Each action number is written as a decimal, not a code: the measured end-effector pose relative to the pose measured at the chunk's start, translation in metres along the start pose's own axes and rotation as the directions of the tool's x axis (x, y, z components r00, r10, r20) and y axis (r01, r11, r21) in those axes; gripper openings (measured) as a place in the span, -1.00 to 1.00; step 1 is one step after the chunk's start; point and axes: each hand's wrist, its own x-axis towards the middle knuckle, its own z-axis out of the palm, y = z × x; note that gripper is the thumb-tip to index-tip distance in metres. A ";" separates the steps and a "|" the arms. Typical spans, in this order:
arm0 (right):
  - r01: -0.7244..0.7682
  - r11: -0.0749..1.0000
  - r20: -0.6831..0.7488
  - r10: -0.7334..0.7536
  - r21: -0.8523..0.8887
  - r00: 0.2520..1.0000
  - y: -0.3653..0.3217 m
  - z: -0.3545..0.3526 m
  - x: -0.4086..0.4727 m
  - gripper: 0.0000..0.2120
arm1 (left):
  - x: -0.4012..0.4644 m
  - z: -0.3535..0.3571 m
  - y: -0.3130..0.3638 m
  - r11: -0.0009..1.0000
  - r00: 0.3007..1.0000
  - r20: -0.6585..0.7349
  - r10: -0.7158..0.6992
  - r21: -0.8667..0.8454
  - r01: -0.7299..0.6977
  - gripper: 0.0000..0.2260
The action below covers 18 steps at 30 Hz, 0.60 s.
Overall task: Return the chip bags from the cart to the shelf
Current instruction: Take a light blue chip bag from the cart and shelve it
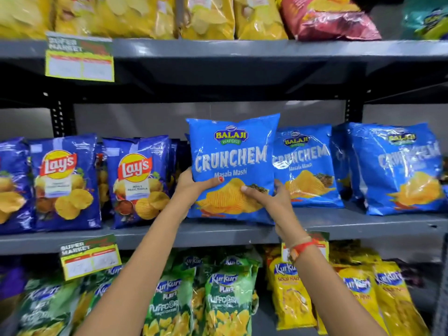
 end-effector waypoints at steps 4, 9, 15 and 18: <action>-0.014 0.997 -0.063 0.009 -0.078 0.998 0.019 0.012 0.013 -0.28 | 0.008 0.002 -0.020 1.000 0.994 -0.108 0.016 0.029 -0.013 -0.69; 0.014 0.987 -0.088 -0.029 -0.160 0.996 0.019 0.013 0.010 -0.30 | 0.011 0.007 -0.037 0.980 0.953 -0.270 0.138 0.179 -0.091 -0.45; 0.223 0.928 -0.170 -0.282 -0.299 0.944 0.037 -0.012 -0.036 -0.31 | -0.044 0.026 -0.063 0.861 0.775 -0.399 0.490 0.361 -0.358 -0.47; 0.224 0.932 -0.192 -0.285 -0.285 0.939 0.062 -0.033 -0.071 -0.49 | -0.086 0.040 -0.094 0.802 0.730 -0.352 0.586 0.384 -0.458 -0.60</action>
